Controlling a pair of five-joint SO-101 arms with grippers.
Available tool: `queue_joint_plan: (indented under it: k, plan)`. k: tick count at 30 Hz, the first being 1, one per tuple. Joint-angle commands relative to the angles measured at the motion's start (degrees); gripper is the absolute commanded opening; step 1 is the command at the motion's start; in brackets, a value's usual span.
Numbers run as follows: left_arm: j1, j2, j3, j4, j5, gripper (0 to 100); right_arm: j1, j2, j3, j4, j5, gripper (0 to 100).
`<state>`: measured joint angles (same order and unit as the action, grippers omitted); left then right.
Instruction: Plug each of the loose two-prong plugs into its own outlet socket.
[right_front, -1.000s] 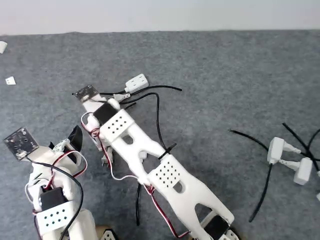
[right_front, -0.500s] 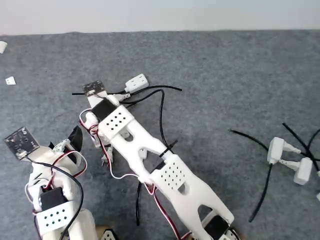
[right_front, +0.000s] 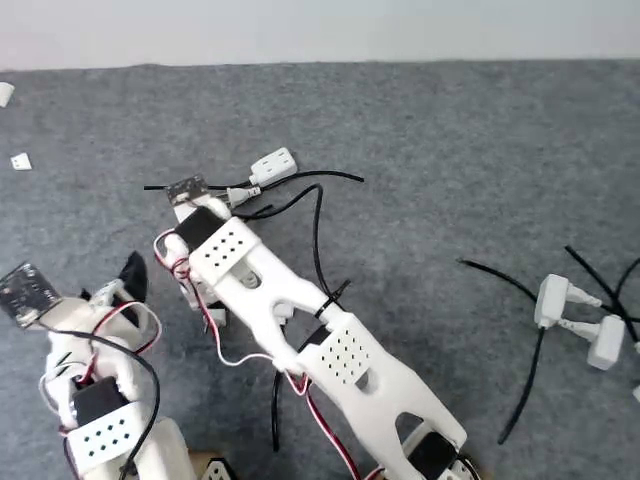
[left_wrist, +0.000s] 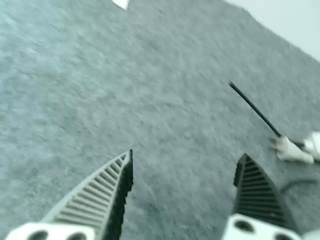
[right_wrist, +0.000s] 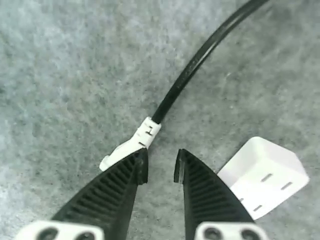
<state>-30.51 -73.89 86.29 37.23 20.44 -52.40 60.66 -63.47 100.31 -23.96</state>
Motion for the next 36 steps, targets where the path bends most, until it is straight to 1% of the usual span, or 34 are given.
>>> queue_joint_plan:
  k: [1, 5, 8, 14, 23, 31, 33, 35, 36]
  plan:
    - [-5.2, -0.8, -2.9, -3.8, -0.3, 31, -2.8, -0.4, -1.8, 1.3, -0.6, 9.9]
    - [-8.4, -0.8, -3.7, -4.2, -0.2, 31, -2.9, 1.1, -4.0, 0.8, -0.6, 9.9]
    - [-8.7, -0.8, -4.2, -4.0, -0.2, 31, -2.0, 3.1, -6.2, 0.0, -0.8, 9.9]
    - [-8.6, -0.7, -4.1, -4.0, -0.2, 31, 1.2, 8.7, -9.2, -2.9, -9.4, 9.9]
    - [-8.6, -0.7, -4.1, -4.0, -0.2, 31, 1.3, 10.8, -12.7, 0.0, -15.0, 9.9]
    - [-8.6, -0.6, -4.1, -4.0, -0.2, 31, 1.6, 10.9, -12.3, 0.9, -14.9, 8.8]
    - [-8.6, -0.6, -4.1, -4.0, -0.2, 31, 2.0, 10.9, -12.3, 1.1, -14.6, 4.7]
    - [-8.6, -0.6, -4.1, -4.0, -0.2, 31, 2.0, 10.9, -12.6, 0.9, -10.9, 0.3]
    - [-8.6, -0.6, -4.1, -4.0, -0.2, 31, 1.9, 10.9, -12.7, 1.0, -9.0, 1.0]
